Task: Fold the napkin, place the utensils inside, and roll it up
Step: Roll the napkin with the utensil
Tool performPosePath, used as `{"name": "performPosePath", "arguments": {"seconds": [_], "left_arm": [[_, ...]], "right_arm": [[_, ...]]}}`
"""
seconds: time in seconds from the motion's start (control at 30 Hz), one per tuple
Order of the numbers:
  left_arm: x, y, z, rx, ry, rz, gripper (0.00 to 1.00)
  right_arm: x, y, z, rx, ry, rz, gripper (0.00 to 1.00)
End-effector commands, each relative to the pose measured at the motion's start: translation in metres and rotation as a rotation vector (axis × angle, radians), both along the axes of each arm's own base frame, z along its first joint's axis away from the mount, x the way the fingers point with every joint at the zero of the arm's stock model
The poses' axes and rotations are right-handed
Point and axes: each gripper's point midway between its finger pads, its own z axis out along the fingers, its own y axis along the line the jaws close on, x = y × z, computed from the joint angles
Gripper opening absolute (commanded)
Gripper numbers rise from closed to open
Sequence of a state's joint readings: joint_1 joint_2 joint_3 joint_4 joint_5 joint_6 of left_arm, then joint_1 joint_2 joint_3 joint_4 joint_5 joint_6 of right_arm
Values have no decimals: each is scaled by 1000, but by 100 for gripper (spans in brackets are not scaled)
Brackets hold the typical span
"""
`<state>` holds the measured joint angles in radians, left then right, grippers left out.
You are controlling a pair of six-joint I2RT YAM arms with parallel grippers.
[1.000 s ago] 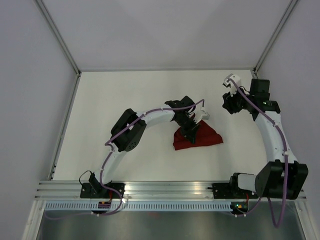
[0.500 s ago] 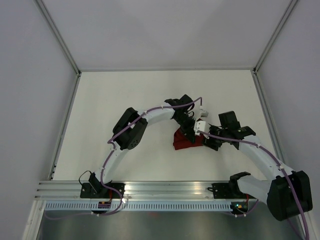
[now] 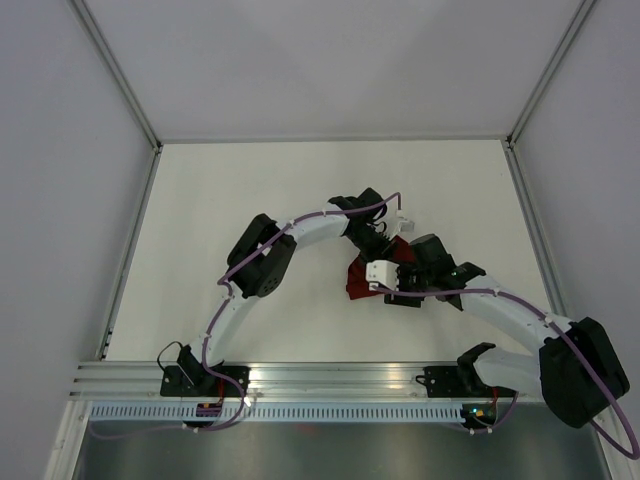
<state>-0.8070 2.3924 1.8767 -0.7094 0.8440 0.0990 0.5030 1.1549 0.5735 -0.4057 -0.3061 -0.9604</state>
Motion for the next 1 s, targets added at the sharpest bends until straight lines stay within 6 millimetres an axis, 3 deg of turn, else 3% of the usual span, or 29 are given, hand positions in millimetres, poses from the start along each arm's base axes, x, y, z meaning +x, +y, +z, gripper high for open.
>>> {"name": "performPosePath", "arguments": {"seconds": [0.0,0.2,0.3,0.33,0.47,0.5,0.67,0.7,0.73,0.87,0.93,0.97], "left_arm": [[-4,18,-37,158,58,56,11],[2,14,-31,145,71,90,18],[8,9,-21,121,99,143,24],[13,9,-18,113,106,164,26],[29,0,5,29,136,257,30],[27,2,15,18,165,291,31],[72,-2,73,-224,120,478,34],[72,6,71,-224,173,543,34],[83,13,96,-287,150,588,34],[112,32,141,-473,84,736,37],[116,43,142,-489,36,782,36],[121,53,150,-516,-51,833,37]], "right_arm": [[14,0,-1,-16,-57,-27,63],[17,-10,-18,-63,-71,-58,59],[16,-12,-23,-68,-67,-68,49],[15,-13,-26,-72,-64,-73,40],[16,-12,-27,-60,-68,-83,25],[16,-12,-28,-57,-64,-83,23],[14,-8,-28,-30,-8,-65,17],[13,-7,-29,-28,10,-62,16],[18,-6,-25,-7,18,-64,14],[16,-8,-25,13,94,-46,13],[22,-9,-22,25,123,-45,11],[13,-7,-27,35,196,-29,11]]}}
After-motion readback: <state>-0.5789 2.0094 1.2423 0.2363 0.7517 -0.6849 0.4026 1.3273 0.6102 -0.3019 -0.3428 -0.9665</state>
